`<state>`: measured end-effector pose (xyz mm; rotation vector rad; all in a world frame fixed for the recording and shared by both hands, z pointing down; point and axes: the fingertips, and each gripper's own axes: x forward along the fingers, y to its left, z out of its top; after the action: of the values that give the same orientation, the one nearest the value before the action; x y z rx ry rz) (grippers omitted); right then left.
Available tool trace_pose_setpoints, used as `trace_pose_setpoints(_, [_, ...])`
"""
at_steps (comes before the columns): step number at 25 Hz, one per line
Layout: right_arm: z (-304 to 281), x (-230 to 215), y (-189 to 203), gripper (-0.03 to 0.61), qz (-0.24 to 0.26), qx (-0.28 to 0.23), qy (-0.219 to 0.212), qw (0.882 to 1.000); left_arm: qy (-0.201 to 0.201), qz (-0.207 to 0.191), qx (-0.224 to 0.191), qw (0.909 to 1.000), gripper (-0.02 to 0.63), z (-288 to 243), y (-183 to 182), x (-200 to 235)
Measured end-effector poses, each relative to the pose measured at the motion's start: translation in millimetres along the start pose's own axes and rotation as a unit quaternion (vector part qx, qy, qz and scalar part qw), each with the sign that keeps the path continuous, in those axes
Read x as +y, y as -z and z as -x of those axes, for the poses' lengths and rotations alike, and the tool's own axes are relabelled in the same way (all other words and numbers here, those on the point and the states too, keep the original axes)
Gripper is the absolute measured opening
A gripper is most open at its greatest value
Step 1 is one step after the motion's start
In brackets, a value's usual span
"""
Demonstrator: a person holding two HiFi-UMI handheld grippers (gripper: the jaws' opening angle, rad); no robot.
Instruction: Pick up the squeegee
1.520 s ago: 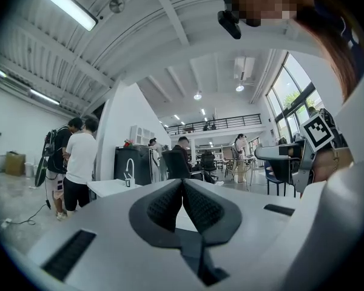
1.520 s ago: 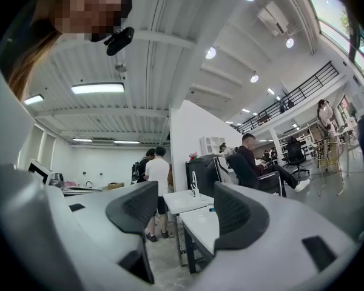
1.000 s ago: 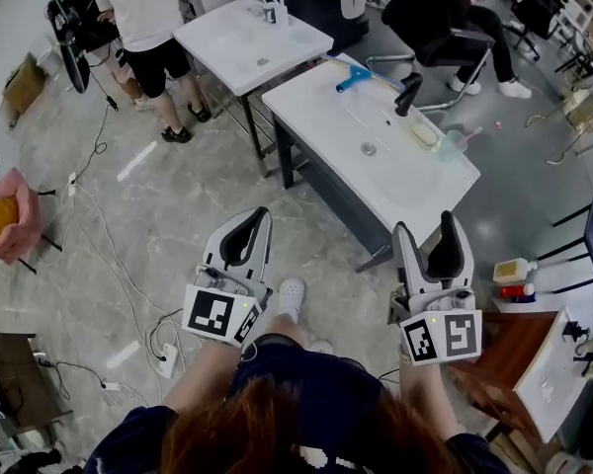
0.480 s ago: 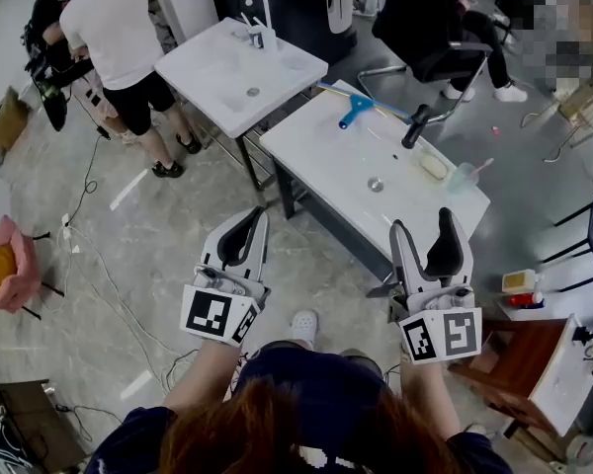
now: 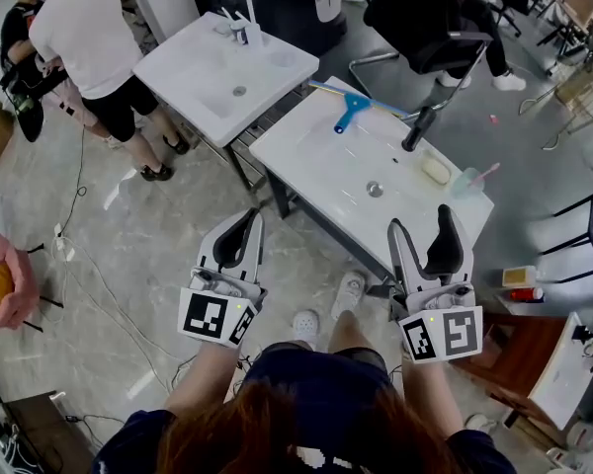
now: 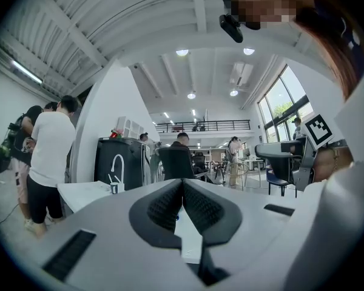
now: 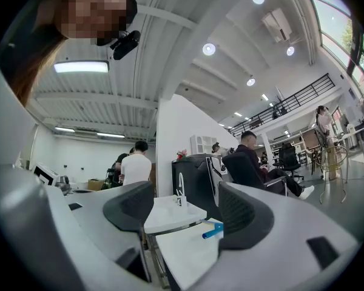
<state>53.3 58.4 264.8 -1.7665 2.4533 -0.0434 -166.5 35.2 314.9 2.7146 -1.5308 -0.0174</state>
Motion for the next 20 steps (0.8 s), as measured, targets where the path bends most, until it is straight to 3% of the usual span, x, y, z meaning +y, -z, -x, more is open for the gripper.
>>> trace_pose_setpoints(12, [-111.9, -87.3, -7.9, 0.333, -0.001, -0.012, -0.043, 0.999, -0.045, -0.01, -0.011, 0.9989, 0.02, -119.7, -11.9, 18.5])
trace_pose_setpoints(20, [-158.7, -142.0, 8.8, 0.333, -0.007, 0.005, -0.07, 0.998, -0.066, 0.012, -0.02, 0.9976, 0.02, -195.2, -5.5, 10.8])
